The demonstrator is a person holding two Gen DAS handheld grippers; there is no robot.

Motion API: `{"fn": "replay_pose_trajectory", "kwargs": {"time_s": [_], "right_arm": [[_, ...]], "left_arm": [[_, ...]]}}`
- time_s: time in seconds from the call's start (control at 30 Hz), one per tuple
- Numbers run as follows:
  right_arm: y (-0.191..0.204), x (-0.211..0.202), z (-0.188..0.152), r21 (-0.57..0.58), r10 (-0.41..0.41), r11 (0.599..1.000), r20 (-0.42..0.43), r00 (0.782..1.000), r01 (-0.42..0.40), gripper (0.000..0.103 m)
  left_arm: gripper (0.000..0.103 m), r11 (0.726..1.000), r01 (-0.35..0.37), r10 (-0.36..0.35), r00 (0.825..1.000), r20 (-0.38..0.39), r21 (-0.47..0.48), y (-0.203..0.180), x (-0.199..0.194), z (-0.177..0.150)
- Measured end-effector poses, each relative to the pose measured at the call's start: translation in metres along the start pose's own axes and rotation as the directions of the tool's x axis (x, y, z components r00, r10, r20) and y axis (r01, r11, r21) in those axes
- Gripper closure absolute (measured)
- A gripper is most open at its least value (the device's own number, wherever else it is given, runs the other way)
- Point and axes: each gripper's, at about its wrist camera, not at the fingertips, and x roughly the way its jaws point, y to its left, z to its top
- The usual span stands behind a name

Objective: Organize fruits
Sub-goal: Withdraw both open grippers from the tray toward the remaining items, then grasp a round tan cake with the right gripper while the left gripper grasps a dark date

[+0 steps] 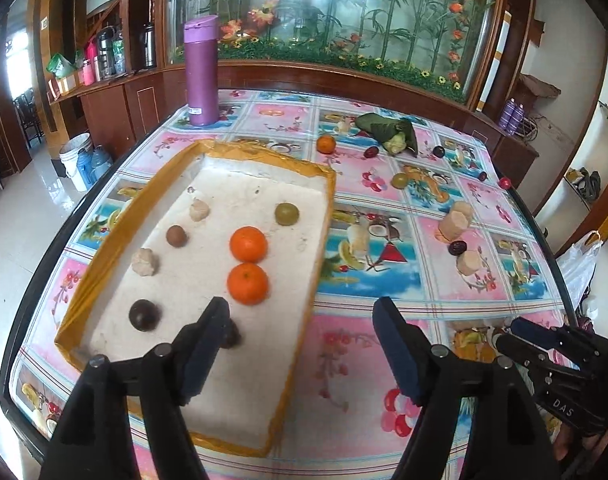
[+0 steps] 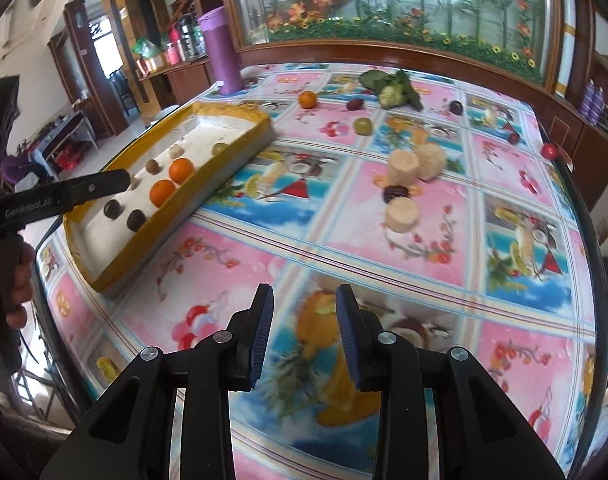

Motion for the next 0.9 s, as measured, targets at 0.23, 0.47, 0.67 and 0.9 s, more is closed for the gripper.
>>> {"fn": "replay_pose_trajectory", "kwargs": {"time_s": [0.23, 0.47, 0.67, 0.9], "right_arm": [[-0.049, 0.01, 0.007, 0.075, -0.01, 0.997, -0.013, 1.0, 0.011, 0.067], [-0.07, 0.046, 0.035, 0.079, 0.016, 0.997, -0.036, 0.999, -0.014, 0.067], [-0.068, 0.079, 0.052, 0.01, 0.0, 1.0, -0.081, 0.997, 0.001, 0.067], [-0.062, 0.084, 0.054, -0.082, -0.053, 0.996, -0.065, 0.996, 0.048, 0.074]], "left_arm": [[0.02, 1.0, 0.005, -0.004, 0.999, -0.036, 0.026, -0.027, 0.0, -0.013], [0.02, 1.0, -0.015, 0.016, 0.997, -0.077, 0.022, -0.037, 0.002, -0.029], [0.02, 0.999, -0.032, 0.033, 0.996, -0.079, 0.008, -0.038, 0.003, -0.032], [0.02, 1.0, -0.018, 0.02, 0.997, -0.08, 0.025, -0.057, 0.017, -0.024]]}}
